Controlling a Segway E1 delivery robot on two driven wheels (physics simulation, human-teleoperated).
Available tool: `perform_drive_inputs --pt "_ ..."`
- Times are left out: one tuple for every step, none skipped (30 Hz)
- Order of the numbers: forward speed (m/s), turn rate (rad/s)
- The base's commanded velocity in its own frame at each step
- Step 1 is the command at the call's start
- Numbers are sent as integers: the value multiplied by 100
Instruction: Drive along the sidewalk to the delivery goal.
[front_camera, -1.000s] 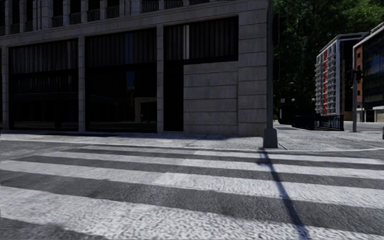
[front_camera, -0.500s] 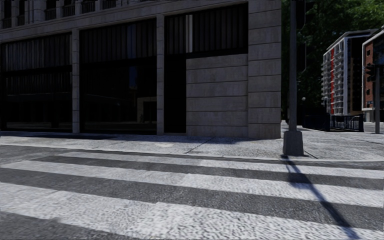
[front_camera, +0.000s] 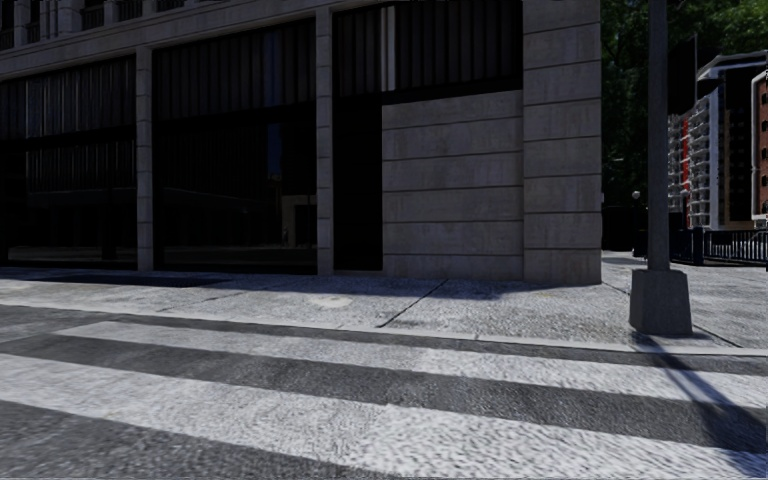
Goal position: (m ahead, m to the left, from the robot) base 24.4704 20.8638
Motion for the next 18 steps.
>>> perform_drive_inputs --pt "156 36" --pt "156 36" --pt "147 36" --pt "143 36" --pt "142 36" --pt "141 36" --pt "141 36" --pt "141 36" --pt "141 36" --pt "141 36" --pt "141 36" --pt "141 36" --pt "141 36" --pt "141 36" --pt "141 36" --pt "141 36" --pt "141 36" --pt "136 36"
